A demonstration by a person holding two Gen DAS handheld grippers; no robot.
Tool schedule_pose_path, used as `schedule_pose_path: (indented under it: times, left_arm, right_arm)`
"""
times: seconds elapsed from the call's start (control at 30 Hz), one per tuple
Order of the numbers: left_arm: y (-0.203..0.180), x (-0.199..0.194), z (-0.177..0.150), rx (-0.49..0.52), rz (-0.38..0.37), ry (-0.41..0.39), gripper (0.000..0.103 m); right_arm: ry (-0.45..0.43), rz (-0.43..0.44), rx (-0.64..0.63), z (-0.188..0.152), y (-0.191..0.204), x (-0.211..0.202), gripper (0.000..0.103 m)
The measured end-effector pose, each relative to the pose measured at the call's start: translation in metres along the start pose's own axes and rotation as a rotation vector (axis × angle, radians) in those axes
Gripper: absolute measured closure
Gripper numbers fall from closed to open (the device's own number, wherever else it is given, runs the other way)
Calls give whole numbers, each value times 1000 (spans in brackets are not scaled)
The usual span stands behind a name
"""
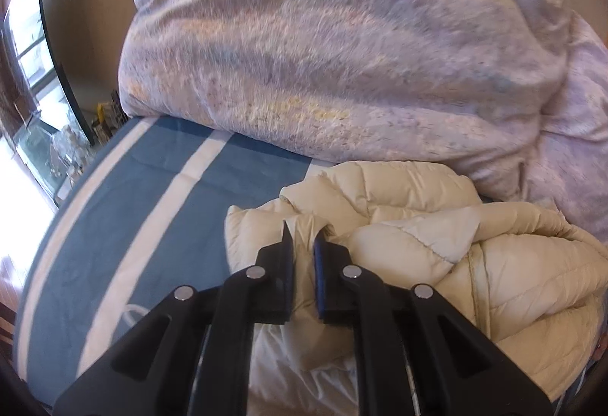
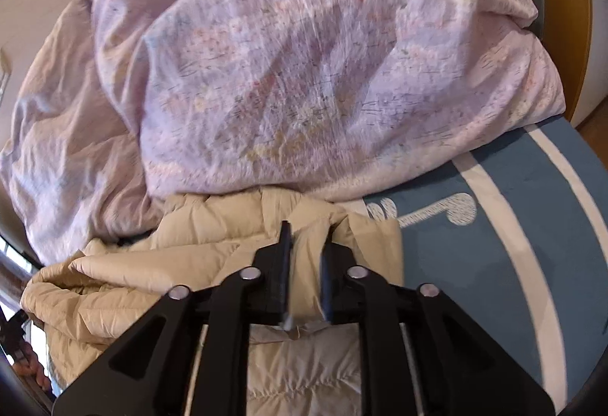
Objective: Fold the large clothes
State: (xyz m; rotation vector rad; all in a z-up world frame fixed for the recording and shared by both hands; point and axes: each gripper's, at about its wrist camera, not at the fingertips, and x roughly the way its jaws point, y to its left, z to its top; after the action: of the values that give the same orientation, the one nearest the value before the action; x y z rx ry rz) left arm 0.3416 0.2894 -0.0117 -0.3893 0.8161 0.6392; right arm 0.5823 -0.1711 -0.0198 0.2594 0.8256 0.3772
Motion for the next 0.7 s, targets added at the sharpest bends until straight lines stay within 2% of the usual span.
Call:
schedule_pose_path:
  times: [0.03, 0.1, 0.17, 0.2, 0.23, 0.3, 0.37, 0.5, 0.53, 0.6, 0.7]
  left_arm:
    - [-1, 5, 1, -7, -2, 2, 90]
    - [-2, 12, 4, -27, -16, 5, 86]
    - [-1, 12, 7, -52, -18, -9, 68]
    - [1, 8, 9, -65, -16, -26, 55]
    - [3, 4, 11, -72, -21, -43, 45]
    - [10, -7, 11, -80, -27, -75, 34]
    - [14, -17, 9, -87, -34, -86, 31]
    - [25, -40, -6, -113, -76, -117, 26]
    - [27, -47, -10, -126, -93, -138, 20]
    - [32, -63, -17, -147, -113, -187, 16]
    - [30, -76, -19, -118, -113, -218, 16]
  right_arm:
    - [-7, 0, 6, -1, 0, 4, 65]
    - [-38, 8, 21, -1, -1, 5, 37]
    - [-107, 8, 33, -1, -1, -8, 22]
    - [-142, 11, 33, -1, -2, -15, 20]
    - [-185, 18, 30, -2, -2, -26, 20]
    - [-240, 34, 14, -2, -3, -46, 20]
    - [-244, 53, -20, -5, -1, -56, 23]
    - [-175, 87, -138, -25, 10, -62, 40]
    - [-161, 90, -170, -31, 12, -62, 41]
    - [-136, 78, -220, -42, 17, -58, 46]
    - [-95, 39, -264, -52, 24, -48, 47]
